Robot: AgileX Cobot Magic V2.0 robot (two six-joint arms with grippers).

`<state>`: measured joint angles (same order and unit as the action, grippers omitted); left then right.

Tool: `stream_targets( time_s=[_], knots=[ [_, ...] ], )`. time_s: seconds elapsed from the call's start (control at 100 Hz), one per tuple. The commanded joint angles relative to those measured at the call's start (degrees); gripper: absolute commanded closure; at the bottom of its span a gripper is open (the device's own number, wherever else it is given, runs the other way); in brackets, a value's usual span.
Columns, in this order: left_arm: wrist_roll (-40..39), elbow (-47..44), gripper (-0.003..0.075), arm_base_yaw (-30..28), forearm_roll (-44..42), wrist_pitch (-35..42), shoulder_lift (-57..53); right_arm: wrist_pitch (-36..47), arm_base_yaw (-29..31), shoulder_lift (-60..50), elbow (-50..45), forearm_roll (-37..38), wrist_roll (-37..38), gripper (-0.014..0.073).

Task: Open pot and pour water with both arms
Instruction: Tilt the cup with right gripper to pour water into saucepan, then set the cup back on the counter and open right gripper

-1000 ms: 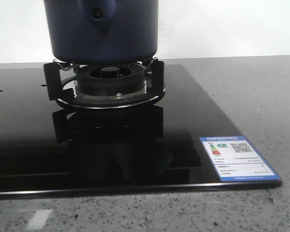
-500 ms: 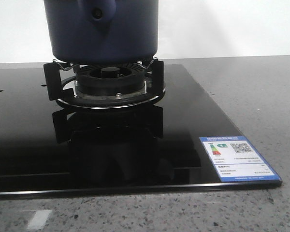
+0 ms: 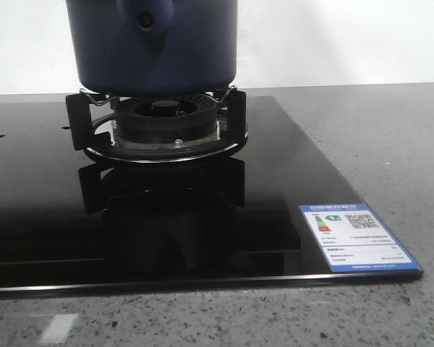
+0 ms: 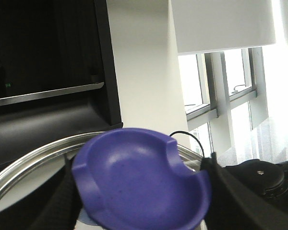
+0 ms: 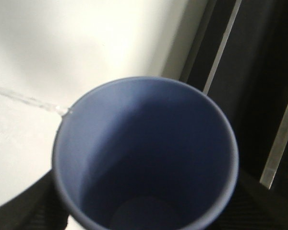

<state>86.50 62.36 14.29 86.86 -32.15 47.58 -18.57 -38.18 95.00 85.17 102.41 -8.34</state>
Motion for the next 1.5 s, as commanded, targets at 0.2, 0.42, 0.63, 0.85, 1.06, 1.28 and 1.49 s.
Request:
stream_targets(
  time_s=[0.2, 0.42, 0.63, 0.85, 1.06, 1.28, 1.49],
  knots=[
    [-0.6, 1.8, 0.0391, 0.2, 3.2, 0.4, -0.7, -0.9, 0.1, -2.7, 2.4, 1.7, 0.8, 0.0303],
    [-0.6, 1.8, 0.0391, 0.2, 3.2, 0.4, -0.7, -1.7, -0.6, -2.7, 2.4, -15.4, 13.8, 0.0303],
    [-1.3, 1.8, 0.0391, 0.2, 3.2, -0.1, -0.7, -13.2, -4.0, -6.1, 2.4, -27.0, 26.4, 0.0303],
    [-2.4, 1.7, 0.0391, 0.2, 3.1, -0.4, -0.7, -20.2, 1.4, -12.5, 1.8, -43.7, 27.1, 0.0303],
    [-2.4, 0.1, 0.0391, 0.2, 3.1, -0.4, -0.7, -12.8, 13.8, -23.2, -8.8, -56.6, 31.2, 0.0303],
    [-2.4, -2.7, 0.0391, 0.2, 3.1, -0.8, -0.7, 5.1, 22.5, -34.0, -30.3, -59.4, 33.2, 0.0303],
    [-2.4, -4.2, 0.0395, 0.2, 3.1, -2.9, -0.5, 19.9, 23.1, -36.9, -47.1, -59.6, 34.5, 0.0303]
  ],
)
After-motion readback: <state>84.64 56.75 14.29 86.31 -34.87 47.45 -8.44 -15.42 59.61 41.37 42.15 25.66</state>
